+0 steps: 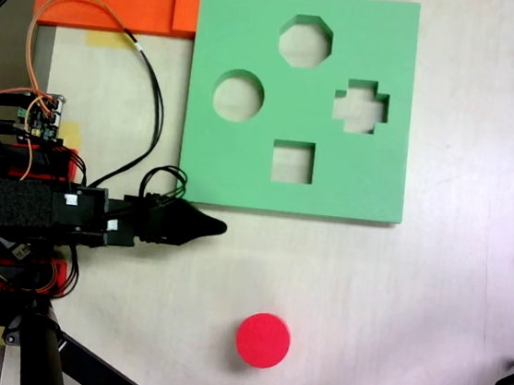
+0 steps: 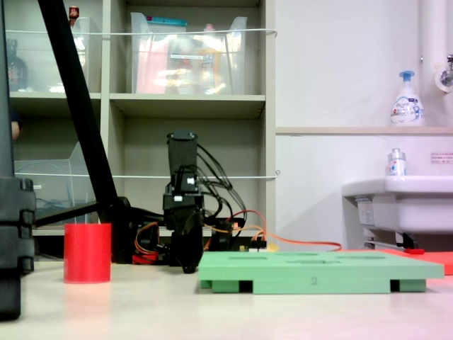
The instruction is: Put the cylinder block into the corresponding hole
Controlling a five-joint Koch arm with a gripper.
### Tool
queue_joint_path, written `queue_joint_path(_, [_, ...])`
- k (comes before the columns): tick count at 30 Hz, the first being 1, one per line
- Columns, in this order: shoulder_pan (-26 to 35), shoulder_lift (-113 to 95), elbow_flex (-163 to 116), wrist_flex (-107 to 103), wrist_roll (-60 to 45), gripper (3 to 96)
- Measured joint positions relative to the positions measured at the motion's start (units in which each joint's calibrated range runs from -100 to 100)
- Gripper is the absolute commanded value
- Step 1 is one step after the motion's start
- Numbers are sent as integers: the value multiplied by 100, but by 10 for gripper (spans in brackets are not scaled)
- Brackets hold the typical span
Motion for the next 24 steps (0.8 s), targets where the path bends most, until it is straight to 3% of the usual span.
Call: queue_joint_path(24, [-10, 0, 0, 0, 0, 510])
